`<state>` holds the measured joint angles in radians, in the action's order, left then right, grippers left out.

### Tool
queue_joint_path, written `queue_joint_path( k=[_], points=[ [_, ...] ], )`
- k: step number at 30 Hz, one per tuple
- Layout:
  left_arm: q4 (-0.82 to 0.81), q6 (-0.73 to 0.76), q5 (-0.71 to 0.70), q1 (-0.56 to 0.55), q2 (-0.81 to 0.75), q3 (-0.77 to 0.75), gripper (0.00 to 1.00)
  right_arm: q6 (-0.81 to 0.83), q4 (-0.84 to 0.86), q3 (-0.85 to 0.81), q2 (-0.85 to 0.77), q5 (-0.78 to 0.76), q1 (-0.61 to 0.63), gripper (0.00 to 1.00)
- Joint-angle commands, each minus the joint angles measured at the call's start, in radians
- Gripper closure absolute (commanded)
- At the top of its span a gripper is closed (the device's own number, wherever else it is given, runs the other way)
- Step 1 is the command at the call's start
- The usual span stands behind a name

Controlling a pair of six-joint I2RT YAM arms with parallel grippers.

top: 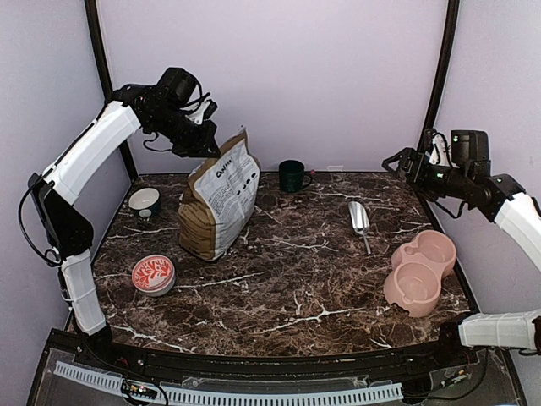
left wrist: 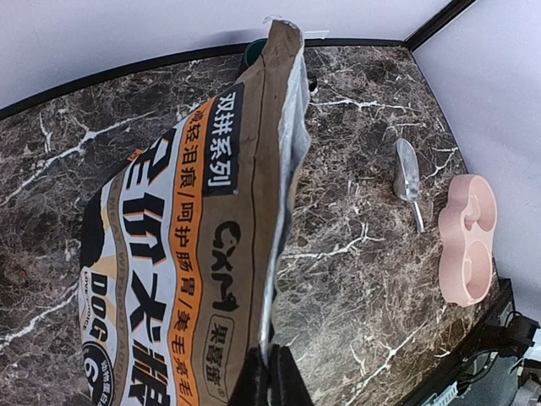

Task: Serve the pet food
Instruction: Move the pet food bag to the center of the board.

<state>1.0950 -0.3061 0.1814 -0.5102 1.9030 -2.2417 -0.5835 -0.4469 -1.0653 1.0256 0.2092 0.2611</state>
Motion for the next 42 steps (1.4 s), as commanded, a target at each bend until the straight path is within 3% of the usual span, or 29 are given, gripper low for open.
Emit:
queue_joint_path(
  k=[1, 10, 14, 16, 21, 27, 31, 42],
  points=[
    [-0.156, -0.113, 0.121, -0.04, -0.187, -0.095, 1.0, -0.014, 0.014, -0.003, -0.025, -0.003, 0.007, 0.01],
    [-0.225, -0.226, 0.126, -0.053, -0.216, -0.091, 1.0, -0.019, 0.007, -0.011, -0.015, -0.008, 0.007, 0.0],
    [-0.212, -0.145, 0.068, -0.054, -0.228, -0.058, 0.99, -0.025, 0.008, -0.009, -0.007, -0.002, 0.007, 0.0],
    [-0.208, -0.085, 0.031, -0.054, -0.253, 0.006, 0.94, -0.026, 0.002, -0.009, -0.007, 0.001, 0.007, 0.0],
    [-0.238, 0.024, -0.047, -0.054, -0.354, 0.213, 0.62, -0.015, -0.015, 0.005, -0.017, -0.018, 0.006, 0.0],
    [-0.201, 0.075, -0.08, -0.054, -0.422, 0.316, 0.3, 0.003, -0.027, 0.012, -0.01, -0.074, 0.007, 0.0],
    [-0.179, 0.074, -0.097, -0.056, -0.467, 0.389, 0.22, -0.001, -0.022, 0.025, -0.013, -0.127, 0.006, 0.01],
    [-0.141, 0.037, -0.104, -0.086, -0.498, 0.474, 0.21, -0.008, -0.014, 0.032, 0.039, -0.097, 0.007, 0.0]
  ],
)
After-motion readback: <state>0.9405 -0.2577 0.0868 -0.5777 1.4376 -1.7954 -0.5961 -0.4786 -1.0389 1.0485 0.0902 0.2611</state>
